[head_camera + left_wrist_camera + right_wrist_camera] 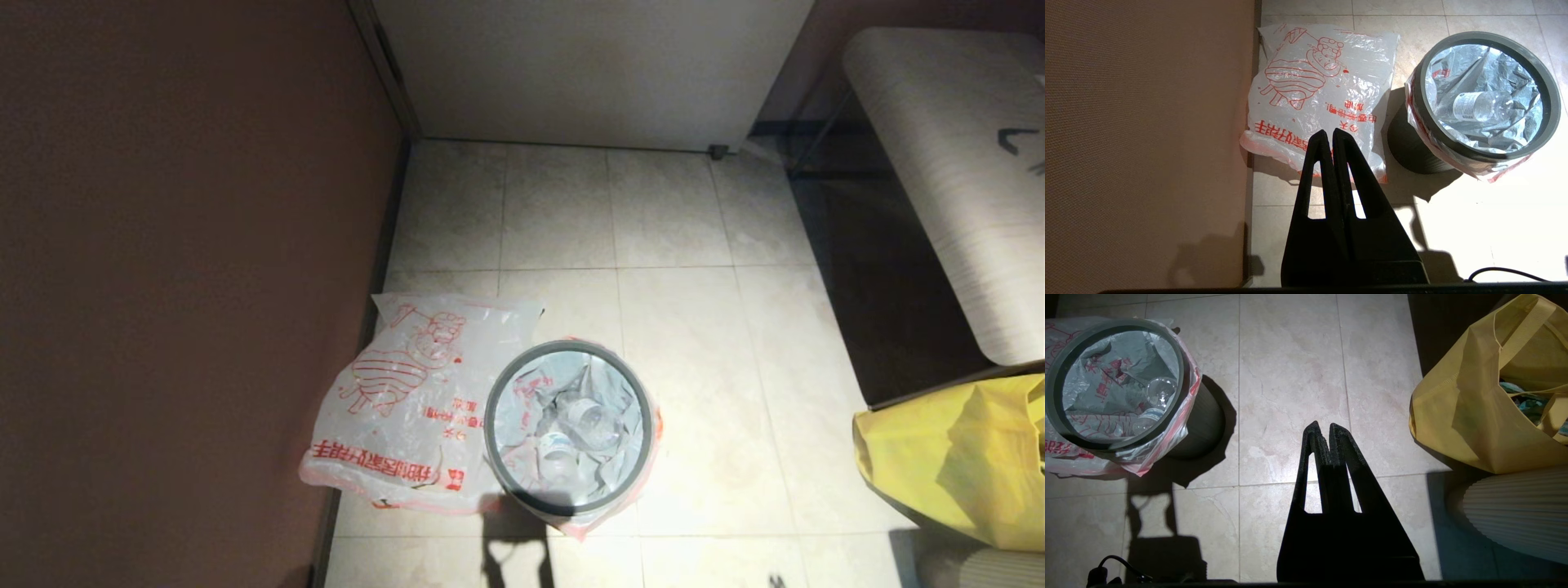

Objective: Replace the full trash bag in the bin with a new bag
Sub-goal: Place the trash can ring on the floor

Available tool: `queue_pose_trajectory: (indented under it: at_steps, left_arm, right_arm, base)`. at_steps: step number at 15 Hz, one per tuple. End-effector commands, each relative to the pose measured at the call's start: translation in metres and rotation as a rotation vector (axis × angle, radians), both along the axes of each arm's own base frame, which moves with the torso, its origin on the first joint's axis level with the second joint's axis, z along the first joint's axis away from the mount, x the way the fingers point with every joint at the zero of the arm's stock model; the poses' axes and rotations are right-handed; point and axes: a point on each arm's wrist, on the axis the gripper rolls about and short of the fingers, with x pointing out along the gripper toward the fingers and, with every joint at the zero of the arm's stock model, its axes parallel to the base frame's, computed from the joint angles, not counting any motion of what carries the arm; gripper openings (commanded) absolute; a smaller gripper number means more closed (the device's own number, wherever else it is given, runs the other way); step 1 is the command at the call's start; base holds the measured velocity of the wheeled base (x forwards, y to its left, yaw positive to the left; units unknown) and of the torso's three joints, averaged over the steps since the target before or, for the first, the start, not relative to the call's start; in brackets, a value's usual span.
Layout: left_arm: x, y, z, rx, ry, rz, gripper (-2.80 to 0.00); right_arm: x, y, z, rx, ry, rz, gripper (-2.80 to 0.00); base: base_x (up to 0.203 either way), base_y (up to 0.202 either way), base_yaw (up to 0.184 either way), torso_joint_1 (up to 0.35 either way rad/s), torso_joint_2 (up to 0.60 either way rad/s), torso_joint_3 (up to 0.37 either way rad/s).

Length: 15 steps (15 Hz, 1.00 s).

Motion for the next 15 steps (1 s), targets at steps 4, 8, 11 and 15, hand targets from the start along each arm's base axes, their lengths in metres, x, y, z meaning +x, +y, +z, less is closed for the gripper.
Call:
queue_pose_trajectory:
  at_steps: [4,8,11,15]
  left_arm:
    - [0.000,0.000,0.000,0.000,-0.001,0.000,-2.80]
    - [0.000,0.000,0.000,0.000,-0.001,0.000,-2.80]
    - [0.000,0.000,0.000,0.000,-0.001,0.000,-2.80]
    - [0.000,0.000,0.000,0.000,-0.001,0.000,-2.80]
  right_arm:
    - [0.000,0.000,0.000,-0.001,0.000,0.000,-2.80]
    - [0.000,0.000,0.000,-0.007,0.002,0.000,-2.80]
    - [-0.001,0.000,0.003,-0.012,-0.005,-0.006,-2.80]
    - [-0.007,0.000,0.049,-0.041,-0.016,-0.014,-2.80]
  base:
    - [0.000,0.000,0.000,0.000,0.00,0.000]
    - [0.000,0.000,0.000,0.000,0.00,0.000]
    - [0.000,0.000,0.000,0.000,0.00,0.000]
    - [0.000,0.000,0.000,0.000,0.00,0.000]
